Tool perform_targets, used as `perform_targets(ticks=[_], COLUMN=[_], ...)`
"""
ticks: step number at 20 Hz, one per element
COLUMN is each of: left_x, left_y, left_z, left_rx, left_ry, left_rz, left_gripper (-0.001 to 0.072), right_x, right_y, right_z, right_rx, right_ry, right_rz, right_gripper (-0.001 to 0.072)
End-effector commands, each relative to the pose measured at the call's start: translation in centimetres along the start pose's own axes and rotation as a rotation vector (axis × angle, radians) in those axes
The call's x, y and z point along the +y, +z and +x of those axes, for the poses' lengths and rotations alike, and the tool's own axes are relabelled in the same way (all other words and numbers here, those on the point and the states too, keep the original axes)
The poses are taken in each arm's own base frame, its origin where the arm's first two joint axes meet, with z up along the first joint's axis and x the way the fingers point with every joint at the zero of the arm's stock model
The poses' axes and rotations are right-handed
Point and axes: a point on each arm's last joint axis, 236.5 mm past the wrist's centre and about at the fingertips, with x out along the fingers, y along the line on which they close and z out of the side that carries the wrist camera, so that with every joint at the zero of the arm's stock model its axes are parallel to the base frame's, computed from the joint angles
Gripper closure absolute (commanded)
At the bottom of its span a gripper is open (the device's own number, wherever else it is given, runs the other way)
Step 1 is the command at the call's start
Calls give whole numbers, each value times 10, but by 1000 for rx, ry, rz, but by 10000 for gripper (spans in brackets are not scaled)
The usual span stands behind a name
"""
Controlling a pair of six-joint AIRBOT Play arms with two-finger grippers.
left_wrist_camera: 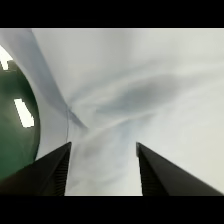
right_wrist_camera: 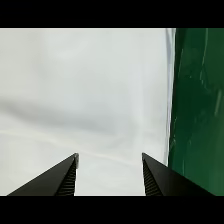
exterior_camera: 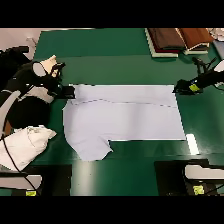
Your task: Fold the shirts.
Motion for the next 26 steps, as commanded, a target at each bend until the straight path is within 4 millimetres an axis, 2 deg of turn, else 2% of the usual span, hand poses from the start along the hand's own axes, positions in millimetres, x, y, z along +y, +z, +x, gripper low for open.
perform_targets(ticks=[1, 3, 5, 7, 8, 10, 13, 15, 17, 19, 20, 23, 24, 26], left_x=[-8, -10, -9, -7, -9, -24, -46, -56, -60, -70, -75, -80, -80, -79], left_y=[-45, -101, -164, -215, -234, -254, -260, -251, -252, -261, -260, -239, -231, -220], left_z=[-30, -32, -23, -14, -9, -1, 8, 14, 21, 26, 28, 28, 25, 14], left_rx=[45, 97, 157, 210, 224, 245, 247, 202, 185, 199, 184, 99, 77, 56], left_ry=[-2, -1, 2, 6, -10, -87, -198, -255, -263, -265, -265, -268, -262, -239], left_rz=[-4, -27, -88, -151, -181, -229, -272, -295, -299, -254, -247, -243, -222, -171], left_gripper=[219, 219, 218, 218, 218, 219, 219, 219, 220, 220, 221, 560, 683, 684], right_x=[14, 24, 30, 35, 36, 38, 38, 38, 38, 39, 39, 38, 30, 7], right_y=[-11, -11, -9, -7, -6, -4, -6, -6, -8, -11, -11, -16, -23, -52], right_z=[-34, -58, -77, -91, -96, -102, -101, -101, -101, -100, -100, -100, -98, -86], right_rx=[-17, -73, -134, -178, -199, -221, -211, -210, -203, -191, -191, -169, -139, -39], right_ry=[5, 6, 3, -1, -3, -6, -3, -3, -2, -1, -1, -3, -25, -74], right_rz=[-27, -50, -66, -78, -83, -87, -87, -87, -87, -87, -87, -88, -84, -52], right_gripper=[264, 264, 264, 264, 264, 264, 264, 265, 264, 264, 265, 265, 264, 265])
